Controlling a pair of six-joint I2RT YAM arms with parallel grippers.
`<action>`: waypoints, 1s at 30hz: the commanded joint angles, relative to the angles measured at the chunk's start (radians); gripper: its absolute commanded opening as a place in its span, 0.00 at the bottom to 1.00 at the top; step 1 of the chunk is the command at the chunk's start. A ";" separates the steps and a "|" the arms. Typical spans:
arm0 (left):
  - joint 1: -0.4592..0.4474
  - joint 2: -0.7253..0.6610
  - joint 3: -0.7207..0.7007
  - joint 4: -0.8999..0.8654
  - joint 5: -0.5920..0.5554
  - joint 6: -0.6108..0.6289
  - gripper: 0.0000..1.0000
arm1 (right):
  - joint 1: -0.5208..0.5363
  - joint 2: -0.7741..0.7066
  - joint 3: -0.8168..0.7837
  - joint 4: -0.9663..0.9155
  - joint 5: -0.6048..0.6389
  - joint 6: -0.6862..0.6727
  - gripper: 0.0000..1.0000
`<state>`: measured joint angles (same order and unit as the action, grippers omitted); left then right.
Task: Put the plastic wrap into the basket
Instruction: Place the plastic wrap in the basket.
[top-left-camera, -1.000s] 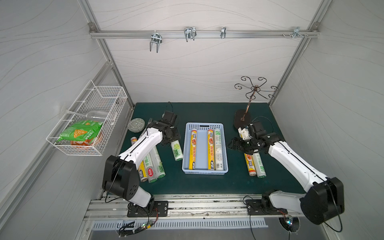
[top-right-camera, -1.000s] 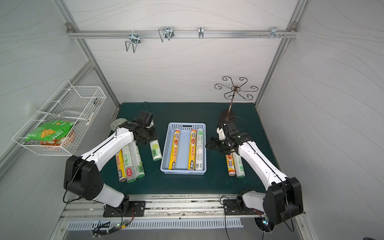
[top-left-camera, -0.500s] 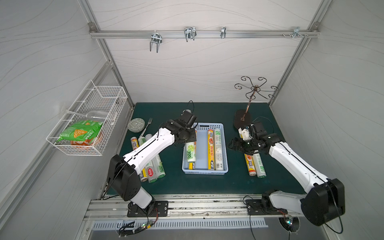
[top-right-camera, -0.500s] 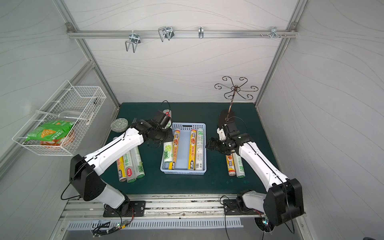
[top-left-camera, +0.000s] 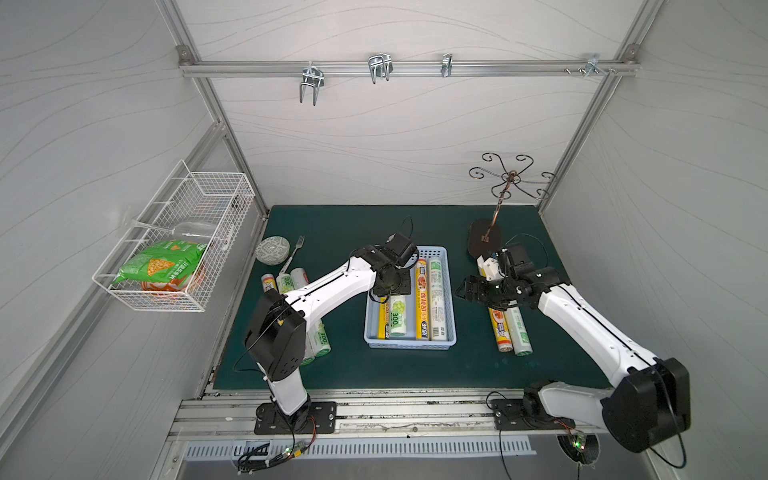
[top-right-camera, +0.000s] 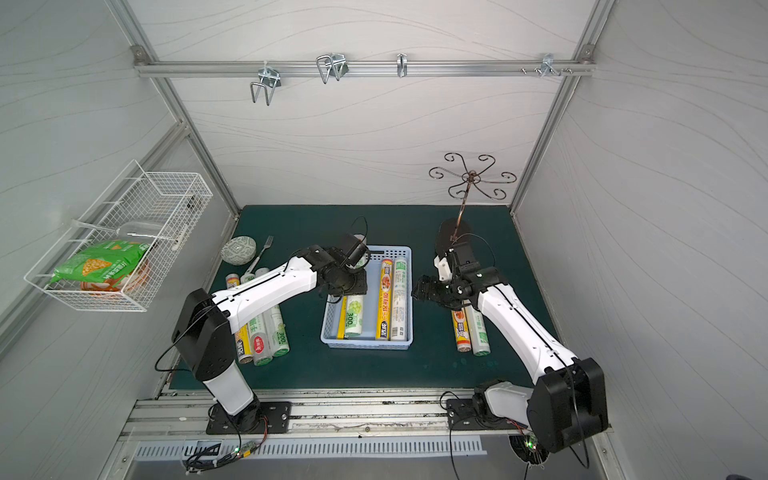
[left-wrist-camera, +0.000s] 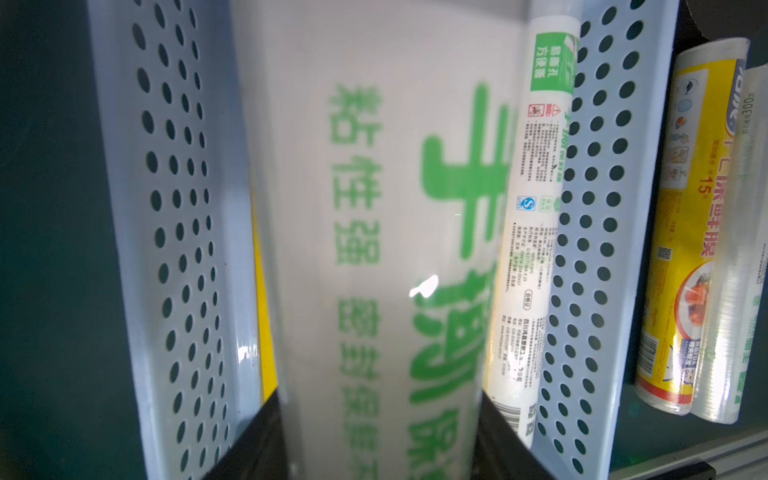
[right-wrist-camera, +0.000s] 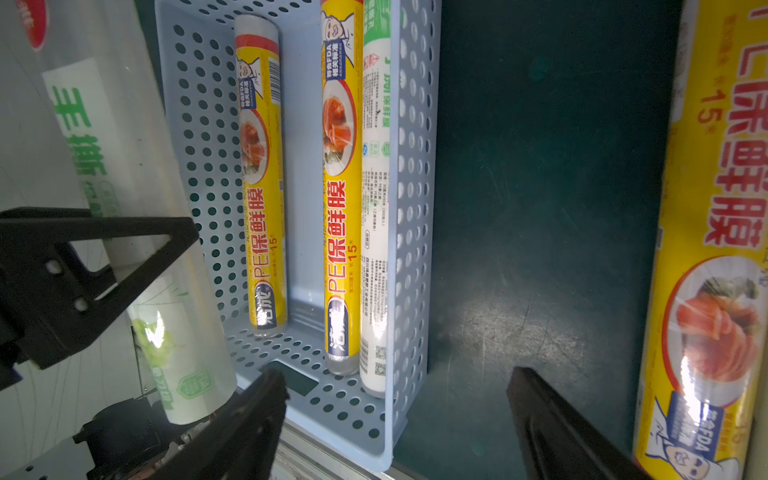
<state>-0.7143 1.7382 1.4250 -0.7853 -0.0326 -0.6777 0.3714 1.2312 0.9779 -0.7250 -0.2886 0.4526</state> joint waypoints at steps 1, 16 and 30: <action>-0.004 0.019 0.064 0.087 0.009 -0.002 0.34 | -0.009 -0.016 -0.016 -0.013 0.000 -0.009 0.89; -0.024 0.130 0.054 0.121 0.033 -0.004 0.35 | -0.021 -0.007 -0.031 -0.002 -0.011 -0.013 0.88; -0.026 0.216 0.049 0.138 0.047 -0.013 0.42 | -0.027 -0.006 -0.031 -0.004 -0.010 -0.020 0.88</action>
<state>-0.7353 1.9495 1.4296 -0.6983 0.0116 -0.6853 0.3511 1.2312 0.9543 -0.7235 -0.2901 0.4473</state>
